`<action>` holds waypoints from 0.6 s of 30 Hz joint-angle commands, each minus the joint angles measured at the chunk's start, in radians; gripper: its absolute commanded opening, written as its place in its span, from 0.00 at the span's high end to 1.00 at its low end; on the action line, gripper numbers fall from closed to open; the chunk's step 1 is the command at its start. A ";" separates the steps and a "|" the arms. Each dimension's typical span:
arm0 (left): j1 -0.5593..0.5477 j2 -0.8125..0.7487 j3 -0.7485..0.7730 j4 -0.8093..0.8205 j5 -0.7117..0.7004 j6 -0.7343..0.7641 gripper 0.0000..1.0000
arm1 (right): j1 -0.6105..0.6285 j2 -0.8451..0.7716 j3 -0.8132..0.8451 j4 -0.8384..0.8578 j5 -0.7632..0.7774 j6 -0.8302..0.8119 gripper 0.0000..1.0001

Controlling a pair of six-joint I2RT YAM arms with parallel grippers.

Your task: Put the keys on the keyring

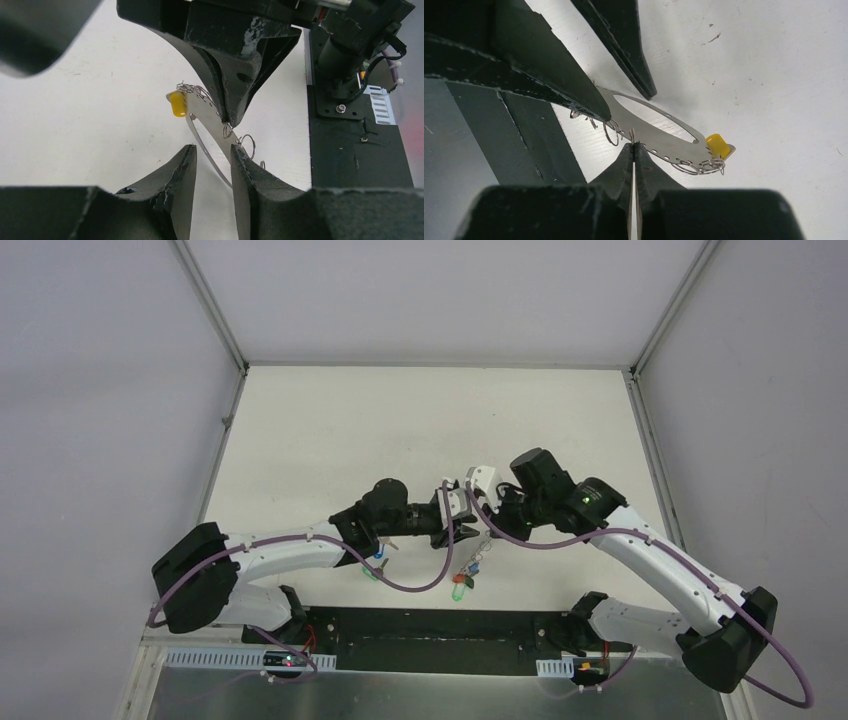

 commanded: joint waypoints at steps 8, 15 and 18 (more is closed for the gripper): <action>-0.011 0.094 -0.046 0.216 0.071 -0.007 0.68 | 0.025 -0.033 -0.006 0.045 0.032 -0.037 1.00; -0.011 0.144 -0.040 0.261 0.094 -0.007 0.69 | 0.028 -0.028 -0.006 0.039 0.018 -0.043 1.00; -0.011 0.171 -0.027 0.277 0.112 -0.010 0.72 | 0.029 -0.026 -0.006 0.034 0.016 -0.046 1.00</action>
